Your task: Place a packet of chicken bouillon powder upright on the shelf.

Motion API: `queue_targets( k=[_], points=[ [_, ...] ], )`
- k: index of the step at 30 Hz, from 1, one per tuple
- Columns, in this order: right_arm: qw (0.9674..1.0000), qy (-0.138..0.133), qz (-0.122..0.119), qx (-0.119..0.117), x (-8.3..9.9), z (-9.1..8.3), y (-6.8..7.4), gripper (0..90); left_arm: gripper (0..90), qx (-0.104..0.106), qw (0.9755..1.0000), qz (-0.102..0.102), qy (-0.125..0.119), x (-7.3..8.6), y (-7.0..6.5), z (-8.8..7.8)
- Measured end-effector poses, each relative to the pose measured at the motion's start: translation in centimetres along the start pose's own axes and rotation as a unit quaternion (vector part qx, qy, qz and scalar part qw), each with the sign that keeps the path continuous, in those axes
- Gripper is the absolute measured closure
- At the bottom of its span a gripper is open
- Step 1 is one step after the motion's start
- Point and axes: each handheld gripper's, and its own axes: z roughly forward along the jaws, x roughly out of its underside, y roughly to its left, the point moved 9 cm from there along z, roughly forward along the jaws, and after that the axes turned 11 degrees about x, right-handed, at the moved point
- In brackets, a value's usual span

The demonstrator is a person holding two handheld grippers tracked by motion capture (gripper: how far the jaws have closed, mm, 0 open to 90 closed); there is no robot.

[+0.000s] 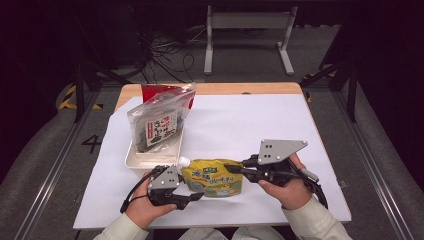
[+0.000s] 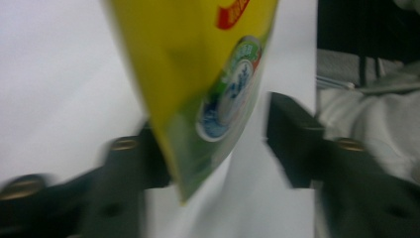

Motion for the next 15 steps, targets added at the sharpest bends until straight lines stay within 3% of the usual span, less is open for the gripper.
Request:
queue_targets(
  k=[1,3,10,15],
  points=[
    [1.0000,-0.001,0.005,-0.001,0.2,0.1,-0.2,89.6,64.6,0.008,1.0000,0.001,-0.004,-0.2,-0.3,0.1],
    [0.9999,-0.003,0.013,-0.002,0.4,0.2,-0.4,89.6,71.5,0.008,0.9998,0.011,0.014,-0.4,-0.8,0.2],
    [0.9997,-0.015,0.020,-0.001,0.1,-0.1,-0.5,88.5,75.1,0.002,0.9999,0.005,0.015,-1.1,-1.0,-0.6],
    [0.9995,-0.017,0.026,0.000,0.1,-0.2,-0.7,78.7,75.7,-0.009,0.9995,0.012,0.026,-1.4,-1.1,-1.4]
  ],
)
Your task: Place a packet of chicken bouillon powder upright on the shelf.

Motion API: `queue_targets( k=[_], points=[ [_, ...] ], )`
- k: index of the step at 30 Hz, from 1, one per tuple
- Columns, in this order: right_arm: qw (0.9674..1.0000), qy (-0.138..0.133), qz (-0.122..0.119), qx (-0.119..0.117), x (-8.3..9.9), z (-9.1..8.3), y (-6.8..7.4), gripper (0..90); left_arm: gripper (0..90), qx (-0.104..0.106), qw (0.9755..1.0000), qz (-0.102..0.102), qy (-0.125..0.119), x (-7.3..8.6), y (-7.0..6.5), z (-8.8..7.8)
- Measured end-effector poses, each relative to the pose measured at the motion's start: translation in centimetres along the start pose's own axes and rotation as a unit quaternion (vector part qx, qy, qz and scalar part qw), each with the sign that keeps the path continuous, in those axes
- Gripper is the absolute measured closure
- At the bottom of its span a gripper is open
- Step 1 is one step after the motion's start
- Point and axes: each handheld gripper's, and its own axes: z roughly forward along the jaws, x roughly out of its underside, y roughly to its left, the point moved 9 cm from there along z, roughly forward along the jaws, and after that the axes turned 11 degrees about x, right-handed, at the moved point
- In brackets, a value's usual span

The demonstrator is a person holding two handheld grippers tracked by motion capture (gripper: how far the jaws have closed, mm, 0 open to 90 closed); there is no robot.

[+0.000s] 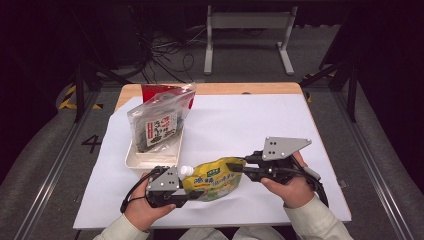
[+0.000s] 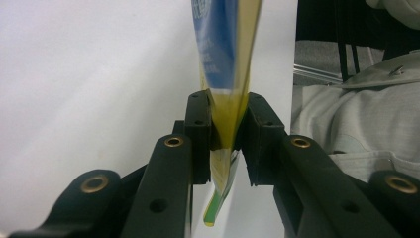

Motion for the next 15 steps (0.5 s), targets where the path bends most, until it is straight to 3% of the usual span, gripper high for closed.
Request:
queue_targets(
  k=[8,15],
  points=[
    [0.9998,-0.005,0.016,0.011,0.0,-0.6,-0.6,59.7,75.7,-0.015,0.9999,0.006,-0.001,-0.4,0.1,-1.6],
    [0.9992,0.007,0.022,0.033,0.8,-1.8,-1.9,56.6,75.6,-0.023,0.9997,0.011,0.001,-0.8,0.1,-3.6]
  ],
)
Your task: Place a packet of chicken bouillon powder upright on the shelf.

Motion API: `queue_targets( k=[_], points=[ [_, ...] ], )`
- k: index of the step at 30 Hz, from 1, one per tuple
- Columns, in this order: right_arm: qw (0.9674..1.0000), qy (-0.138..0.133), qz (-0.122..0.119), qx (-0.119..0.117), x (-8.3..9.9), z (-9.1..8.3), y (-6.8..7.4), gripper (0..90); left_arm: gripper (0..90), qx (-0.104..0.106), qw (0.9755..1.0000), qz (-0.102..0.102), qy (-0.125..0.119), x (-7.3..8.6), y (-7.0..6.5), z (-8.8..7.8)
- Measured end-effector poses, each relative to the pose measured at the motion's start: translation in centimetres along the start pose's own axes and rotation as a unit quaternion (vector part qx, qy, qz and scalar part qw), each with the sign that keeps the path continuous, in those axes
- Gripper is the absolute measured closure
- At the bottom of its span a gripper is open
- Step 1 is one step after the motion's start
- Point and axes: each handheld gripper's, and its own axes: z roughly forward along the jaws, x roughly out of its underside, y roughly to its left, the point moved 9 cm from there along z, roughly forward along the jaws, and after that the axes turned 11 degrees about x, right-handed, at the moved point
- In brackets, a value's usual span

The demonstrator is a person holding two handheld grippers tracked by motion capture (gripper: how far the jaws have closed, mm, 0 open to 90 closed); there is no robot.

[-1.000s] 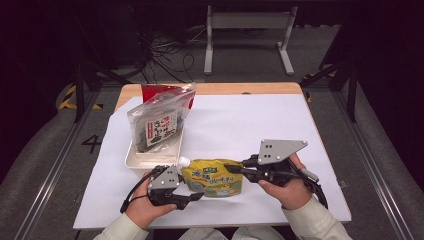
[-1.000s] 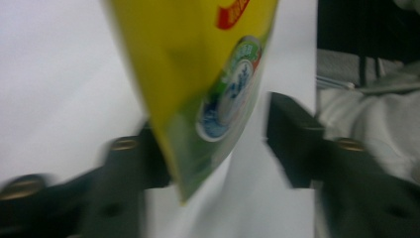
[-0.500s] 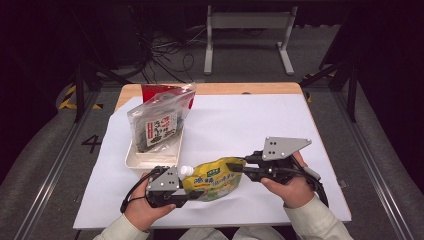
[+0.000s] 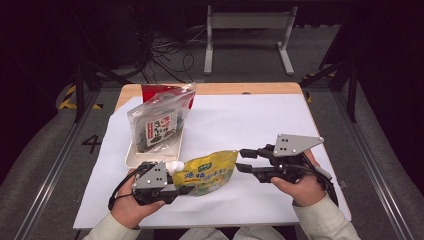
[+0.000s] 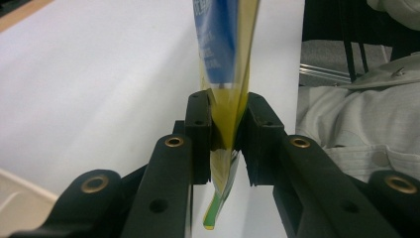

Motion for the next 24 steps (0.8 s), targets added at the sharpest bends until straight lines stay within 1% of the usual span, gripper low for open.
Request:
queue_targets(
  k=[4,6,11,13,16,18,20,24],
  points=[
    [0.9998,0.005,0.009,0.014,0.7,-0.9,-1.1,56.7,75.7,-0.008,0.9999,-0.007,-0.007,-0.1,0.4,-1.3],
    [0.9997,0.007,0.014,0.020,1.0,-1.2,-1.5,56.7,75.6,-0.011,0.9999,-0.008,-0.011,-0.2,0.5,-1.9],
    [0.9991,0.013,0.024,0.034,1.8,-2.1,-2.7,56.4,75.6,-0.027,0.9994,-0.007,-0.020,-0.7,0.8,-3.7],
    [0.9988,0.013,0.029,0.038,2.0,-2.4,-3.1,56.1,75.6,-0.026,0.9994,-0.016,-0.018,-0.8,0.9,-4.2],
    [0.9982,0.013,0.039,0.043,2.4,-3.0,-3.7,55.5,75.6,-0.035,0.9991,-0.022,-0.010,-0.8,1.1,-4.6],
    [0.9979,0.014,0.041,0.048,2.6,-3.2,-4.0,55.5,75.6,-0.037,0.9989,-0.026,-0.014,-0.9,1.2,-5.0],
    [0.9975,0.014,0.045,0.052,2.8,-3.5,-4.3,55.5,75.6,-0.041,0.9986,-0.026,-0.019,-1.0,1.3,-5.4],
    [0.9967,0.017,0.053,0.058,3.3,-3.9,-4.9,55.3,75.6,-0.057,0.9976,-0.028,-0.028,-1.4,1.7,-6.4]
  ],
)
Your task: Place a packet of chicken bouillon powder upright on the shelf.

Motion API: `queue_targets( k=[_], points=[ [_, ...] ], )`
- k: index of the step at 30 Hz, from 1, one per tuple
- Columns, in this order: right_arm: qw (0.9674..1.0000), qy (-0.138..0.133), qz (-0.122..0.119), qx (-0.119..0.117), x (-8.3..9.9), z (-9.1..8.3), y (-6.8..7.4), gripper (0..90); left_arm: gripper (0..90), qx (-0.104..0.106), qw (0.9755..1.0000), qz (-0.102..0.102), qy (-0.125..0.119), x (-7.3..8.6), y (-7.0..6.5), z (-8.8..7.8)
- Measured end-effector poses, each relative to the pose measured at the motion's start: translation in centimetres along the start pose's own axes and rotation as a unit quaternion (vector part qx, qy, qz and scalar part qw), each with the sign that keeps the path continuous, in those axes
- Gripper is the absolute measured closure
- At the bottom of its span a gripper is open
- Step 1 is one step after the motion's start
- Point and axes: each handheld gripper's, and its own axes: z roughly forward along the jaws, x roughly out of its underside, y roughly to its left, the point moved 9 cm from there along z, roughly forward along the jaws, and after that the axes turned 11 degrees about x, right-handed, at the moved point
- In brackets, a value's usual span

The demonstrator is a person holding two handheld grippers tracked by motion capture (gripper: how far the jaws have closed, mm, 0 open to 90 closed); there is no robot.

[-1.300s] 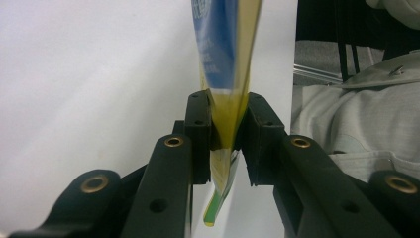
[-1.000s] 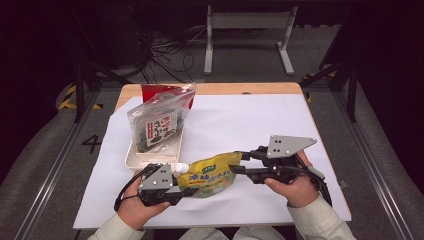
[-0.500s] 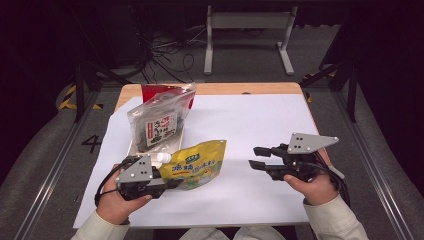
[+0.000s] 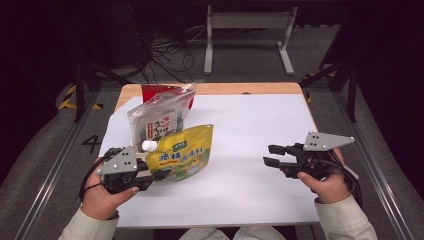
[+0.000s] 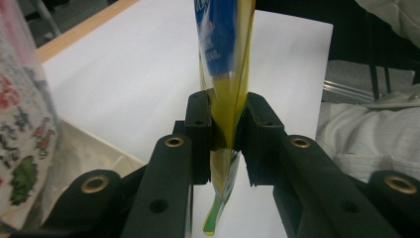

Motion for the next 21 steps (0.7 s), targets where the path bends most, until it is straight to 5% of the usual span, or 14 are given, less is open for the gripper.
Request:
queue_targets(
  k=[10,21],
  points=[
    [1.0000,0.003,0.005,0.007,0.4,-0.4,-0.5,54.6,75.6,-0.033,0.9993,-0.003,-0.014,-0.4,1.6,-2.0],
    [1.0000,0.002,0.007,0.006,0.4,-0.5,-0.6,53.6,75.6,-0.064,0.9979,-0.005,-0.001,0.9,3.6,-3.7]
  ],
)
